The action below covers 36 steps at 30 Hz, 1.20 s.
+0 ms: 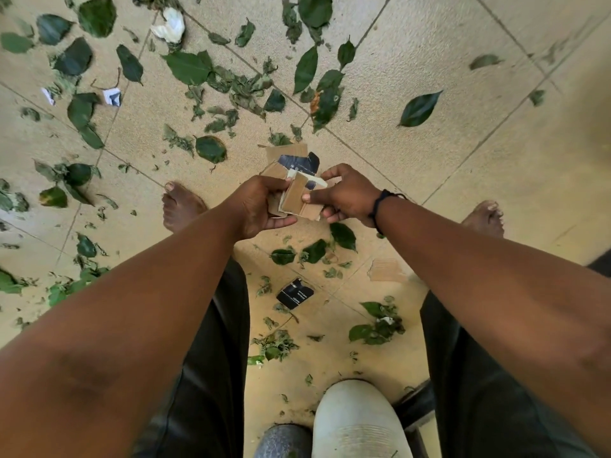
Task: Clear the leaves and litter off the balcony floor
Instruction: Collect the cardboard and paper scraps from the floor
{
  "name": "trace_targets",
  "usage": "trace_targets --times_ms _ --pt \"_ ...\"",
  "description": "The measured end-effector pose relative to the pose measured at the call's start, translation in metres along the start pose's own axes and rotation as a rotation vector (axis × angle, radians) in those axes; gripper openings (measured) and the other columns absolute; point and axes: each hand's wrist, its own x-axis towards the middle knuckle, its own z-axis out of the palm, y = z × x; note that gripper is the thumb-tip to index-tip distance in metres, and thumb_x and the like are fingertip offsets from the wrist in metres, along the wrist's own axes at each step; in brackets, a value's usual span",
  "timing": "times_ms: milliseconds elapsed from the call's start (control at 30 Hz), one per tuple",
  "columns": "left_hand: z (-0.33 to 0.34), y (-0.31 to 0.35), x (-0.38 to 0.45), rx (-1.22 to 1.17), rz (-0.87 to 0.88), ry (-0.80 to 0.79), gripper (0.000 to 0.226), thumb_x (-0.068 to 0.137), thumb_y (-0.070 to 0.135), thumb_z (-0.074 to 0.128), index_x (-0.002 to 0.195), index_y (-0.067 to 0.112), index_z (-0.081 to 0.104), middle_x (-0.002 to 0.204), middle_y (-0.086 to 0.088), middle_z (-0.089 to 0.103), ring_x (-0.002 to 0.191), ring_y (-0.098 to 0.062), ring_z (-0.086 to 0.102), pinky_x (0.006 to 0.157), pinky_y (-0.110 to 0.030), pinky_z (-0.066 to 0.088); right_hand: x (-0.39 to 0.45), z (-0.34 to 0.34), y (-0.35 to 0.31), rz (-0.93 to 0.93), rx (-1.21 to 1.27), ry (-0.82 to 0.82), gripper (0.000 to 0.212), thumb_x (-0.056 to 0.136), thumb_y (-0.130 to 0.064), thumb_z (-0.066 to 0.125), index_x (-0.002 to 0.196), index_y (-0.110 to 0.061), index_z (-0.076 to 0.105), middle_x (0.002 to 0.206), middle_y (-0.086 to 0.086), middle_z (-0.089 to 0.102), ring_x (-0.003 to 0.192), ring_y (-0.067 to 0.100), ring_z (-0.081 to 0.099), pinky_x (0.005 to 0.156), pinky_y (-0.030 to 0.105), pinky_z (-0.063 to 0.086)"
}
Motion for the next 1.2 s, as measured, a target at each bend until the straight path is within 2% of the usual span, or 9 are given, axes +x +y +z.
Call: trace_targets --times_ms 267,367,500,633,700,800,900,1033,1200 --pt "0.008 -0.014 -0.024 0.003 -0.027 -0.028 0.023 0.098 0.023 0.041 0.108 0.017 0.062 0.092 -0.005 0.069 0.083 -0.022 0.069 0.068 -0.036 0.060 -0.022 0.005 0.018 -0.001 0.022 -0.063 0.045 0.084 -0.026 0.076 0.118 0.000 0.061 0.083 0.009 0.061 0.048 0.007 0.054 0.056 0.026 0.058" --pt "0.021 -0.032 -0.036 -0.047 -0.038 -0.024 0.028 0.099 0.028 0.040 0.113 0.014 0.061 0.094 -0.010 0.069 0.084 -0.026 0.067 0.075 -0.039 0.058 -0.038 0.004 0.024 -0.010 -0.082 -0.028 0.027 0.085 -0.031 0.075 0.096 -0.007 0.067 0.073 0.007 0.062 0.048 0.009 0.054 0.049 0.023 0.052" --pt "0.027 -0.044 -0.062 -0.016 -0.044 -0.101 0.030 0.098 0.043 0.050 0.110 0.019 0.064 0.100 -0.007 0.071 0.091 -0.025 0.068 0.076 -0.039 0.058 -0.064 0.009 0.026 -0.033 -0.334 0.029 0.031 0.088 -0.044 0.069 0.073 -0.018 0.059 0.061 -0.001 0.053 0.053 0.012 0.049 0.052 0.022 0.040" --pt "0.006 -0.040 -0.087 0.191 0.043 -0.026 0.015 0.089 0.022 0.073 0.100 0.020 0.063 0.106 -0.004 0.069 0.102 -0.020 0.065 0.086 -0.046 0.058 -0.091 0.041 0.033 -0.055 -0.255 0.106 0.046 0.085 -0.051 0.069 0.063 -0.018 0.045 0.061 0.000 0.039 0.057 0.014 0.040 0.057 0.028 0.030" --pt "-0.014 -0.047 -0.092 0.268 0.055 0.048 0.015 0.088 0.020 0.073 0.099 0.021 0.063 0.103 -0.004 0.069 0.095 -0.020 0.065 0.083 -0.041 0.058 -0.098 0.069 0.044 -0.029 -0.226 0.119 0.048 0.085 -0.058 0.064 0.069 -0.013 0.054 0.065 0.002 0.048 0.058 0.015 0.045 0.055 0.026 0.034" --pt "-0.039 -0.060 -0.088 0.288 0.066 0.109 0.015 0.091 0.021 0.069 0.105 0.018 0.063 0.095 -0.003 0.069 0.080 -0.016 0.065 0.060 -0.026 0.052 -0.088 0.105 0.081 0.057 -0.155 0.160 0.060 0.090 -0.062 0.052 0.093 -0.004 0.068 0.079 0.006 0.061 0.069 0.021 0.057 0.064 0.030 0.043" --pt "-0.053 -0.069 -0.060 0.299 0.068 0.202 0.027 0.091 0.021 0.069 0.116 0.012 0.061 0.105 -0.009 0.068 0.086 -0.020 0.064 0.063 -0.028 0.050 -0.062 0.115 0.128 0.124 -0.359 0.088 0.050 0.097 -0.053 0.048 0.099 -0.006 0.064 0.091 0.009 0.060 0.091 0.030 0.058 0.070 0.034 0.042" --pt "-0.034 -0.089 -0.025 0.212 0.067 0.335 0.038 0.089 0.024 0.071 0.124 0.013 0.059 0.110 -0.006 0.068 0.093 -0.020 0.064 0.067 -0.030 0.054 -0.048 0.082 0.182 0.163 -0.552 0.157 0.031 0.100 -0.035 0.048 0.116 -0.011 0.060 0.121 0.012 0.060 0.110 0.032 0.054 0.087 0.034 0.043" --pt "0.014 -0.140 -0.005 0.281 0.049 0.330 0.041 0.089 0.023 0.072 0.124 0.006 0.059 0.092 -0.002 0.066 0.076 -0.016 0.064 0.050 -0.022 0.052 -0.037 0.004 0.238 0.187 -0.656 0.361 0.035 0.098 -0.029 0.047 0.129 -0.014 0.051 0.128 0.014 0.054 0.110 0.034 0.055 0.086 0.037 0.045"
